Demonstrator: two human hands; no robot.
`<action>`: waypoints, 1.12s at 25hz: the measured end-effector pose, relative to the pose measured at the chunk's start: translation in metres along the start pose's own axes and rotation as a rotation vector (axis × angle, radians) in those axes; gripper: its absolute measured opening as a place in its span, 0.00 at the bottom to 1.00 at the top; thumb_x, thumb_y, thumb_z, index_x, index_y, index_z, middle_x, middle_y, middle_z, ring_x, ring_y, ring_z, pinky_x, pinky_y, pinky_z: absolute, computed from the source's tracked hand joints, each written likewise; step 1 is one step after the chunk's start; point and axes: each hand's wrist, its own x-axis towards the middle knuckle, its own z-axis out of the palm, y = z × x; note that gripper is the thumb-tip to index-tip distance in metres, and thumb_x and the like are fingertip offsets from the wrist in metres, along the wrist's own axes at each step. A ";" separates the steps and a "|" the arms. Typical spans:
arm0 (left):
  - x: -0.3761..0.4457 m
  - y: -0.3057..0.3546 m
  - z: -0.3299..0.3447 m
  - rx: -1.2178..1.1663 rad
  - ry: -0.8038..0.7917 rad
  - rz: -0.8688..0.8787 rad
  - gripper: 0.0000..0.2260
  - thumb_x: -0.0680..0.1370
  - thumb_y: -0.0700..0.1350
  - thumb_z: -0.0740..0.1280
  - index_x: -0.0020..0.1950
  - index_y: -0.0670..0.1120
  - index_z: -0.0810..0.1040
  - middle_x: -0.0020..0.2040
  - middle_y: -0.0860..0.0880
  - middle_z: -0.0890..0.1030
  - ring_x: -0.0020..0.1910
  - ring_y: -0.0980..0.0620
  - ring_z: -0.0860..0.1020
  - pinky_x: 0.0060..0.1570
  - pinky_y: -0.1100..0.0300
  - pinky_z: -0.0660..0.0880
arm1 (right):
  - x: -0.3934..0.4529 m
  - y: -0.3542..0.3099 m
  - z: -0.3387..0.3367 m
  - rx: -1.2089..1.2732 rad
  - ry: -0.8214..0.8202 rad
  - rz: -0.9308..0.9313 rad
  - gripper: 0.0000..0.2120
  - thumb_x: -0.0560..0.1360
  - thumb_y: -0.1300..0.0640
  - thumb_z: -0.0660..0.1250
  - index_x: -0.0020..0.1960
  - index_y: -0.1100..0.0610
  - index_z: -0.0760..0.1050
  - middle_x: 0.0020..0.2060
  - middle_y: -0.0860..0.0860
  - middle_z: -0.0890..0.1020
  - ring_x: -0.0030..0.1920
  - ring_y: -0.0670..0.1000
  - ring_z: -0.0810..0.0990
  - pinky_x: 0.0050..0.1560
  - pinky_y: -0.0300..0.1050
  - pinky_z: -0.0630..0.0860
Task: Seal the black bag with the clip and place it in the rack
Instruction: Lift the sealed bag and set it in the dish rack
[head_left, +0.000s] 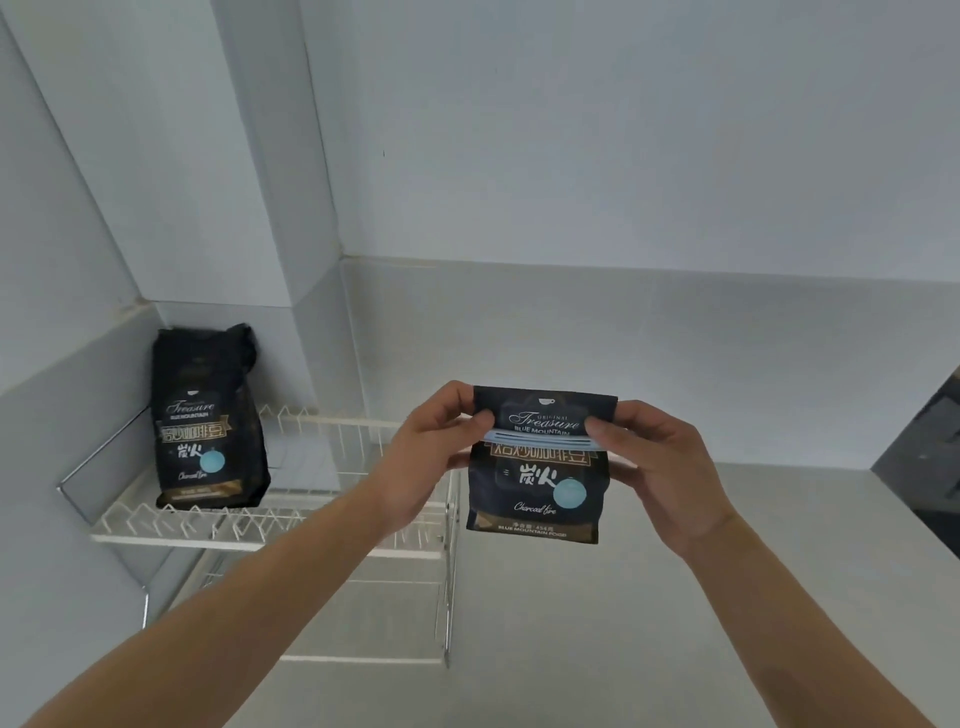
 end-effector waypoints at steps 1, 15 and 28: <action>0.001 0.005 -0.011 0.001 0.004 0.011 0.05 0.80 0.38 0.61 0.52 0.43 0.76 0.48 0.49 0.83 0.49 0.50 0.81 0.43 0.58 0.78 | 0.004 -0.003 0.012 0.002 -0.002 -0.009 0.02 0.73 0.60 0.71 0.44 0.57 0.83 0.43 0.53 0.87 0.44 0.51 0.84 0.40 0.44 0.80; -0.023 0.011 -0.162 0.026 0.095 0.055 0.06 0.80 0.38 0.62 0.47 0.47 0.76 0.46 0.48 0.84 0.45 0.50 0.82 0.44 0.60 0.79 | 0.046 0.030 0.163 0.039 -0.028 -0.005 0.02 0.73 0.62 0.71 0.45 0.60 0.82 0.43 0.55 0.87 0.43 0.51 0.85 0.40 0.42 0.80; -0.037 -0.035 -0.243 0.206 0.258 -0.173 0.02 0.80 0.42 0.64 0.50 0.47 0.76 0.50 0.44 0.84 0.51 0.44 0.83 0.56 0.44 0.78 | 0.074 0.099 0.239 -0.138 -0.020 0.196 0.04 0.75 0.57 0.70 0.47 0.58 0.80 0.47 0.56 0.85 0.54 0.61 0.82 0.57 0.66 0.78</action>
